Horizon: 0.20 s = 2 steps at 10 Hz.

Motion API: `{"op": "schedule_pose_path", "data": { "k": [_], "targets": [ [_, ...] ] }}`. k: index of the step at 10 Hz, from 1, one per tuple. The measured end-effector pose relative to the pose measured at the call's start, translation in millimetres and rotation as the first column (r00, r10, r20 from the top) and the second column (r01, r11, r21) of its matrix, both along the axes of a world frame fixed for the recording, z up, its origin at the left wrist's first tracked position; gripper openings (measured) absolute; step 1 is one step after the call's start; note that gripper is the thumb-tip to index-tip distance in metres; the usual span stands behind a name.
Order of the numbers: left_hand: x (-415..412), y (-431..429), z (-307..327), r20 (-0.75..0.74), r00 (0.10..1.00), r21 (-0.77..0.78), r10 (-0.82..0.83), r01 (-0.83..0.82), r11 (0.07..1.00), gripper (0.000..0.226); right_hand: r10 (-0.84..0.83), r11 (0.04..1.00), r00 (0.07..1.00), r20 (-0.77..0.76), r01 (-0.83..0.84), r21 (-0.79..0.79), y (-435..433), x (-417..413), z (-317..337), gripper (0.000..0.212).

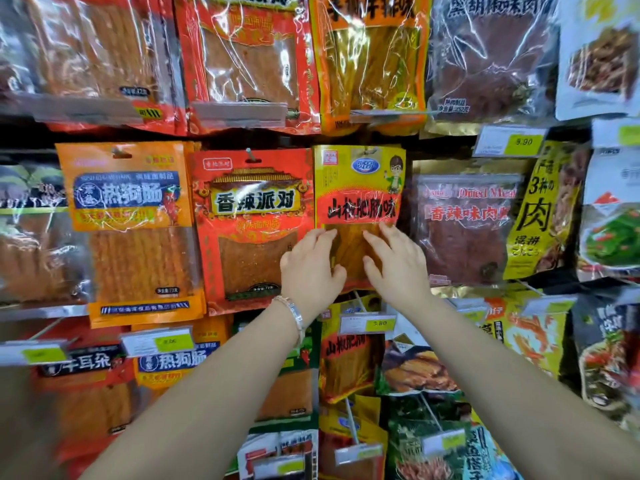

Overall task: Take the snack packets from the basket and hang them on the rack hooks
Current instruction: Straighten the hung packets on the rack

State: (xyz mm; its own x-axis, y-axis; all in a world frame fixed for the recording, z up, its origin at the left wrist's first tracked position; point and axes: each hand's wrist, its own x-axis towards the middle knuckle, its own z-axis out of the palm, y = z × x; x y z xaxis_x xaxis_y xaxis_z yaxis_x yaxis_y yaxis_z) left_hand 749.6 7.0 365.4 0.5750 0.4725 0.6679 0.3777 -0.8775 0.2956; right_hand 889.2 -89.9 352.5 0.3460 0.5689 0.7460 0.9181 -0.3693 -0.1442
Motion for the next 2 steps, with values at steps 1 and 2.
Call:
{"op": "schedule_pose_path", "data": {
  "k": [1, 2],
  "targets": [
    [-20.3, 3.0, 0.4, -0.033, 0.999, -0.041, 0.033, -0.034, 0.999, 0.058, -0.009, 1.0, 0.999, -0.039, 0.009, -0.011, -6.9, -13.0, 5.3, 0.04],
    [-45.2, 7.1, -7.2, -0.071, 0.997, -0.081, 0.029, -0.035, 0.996, 0.052, 0.011, 1.0, 0.995, -0.099, -0.011, 0.008, -22.2, -30.5, -6.6, 0.033]
  ]
}}
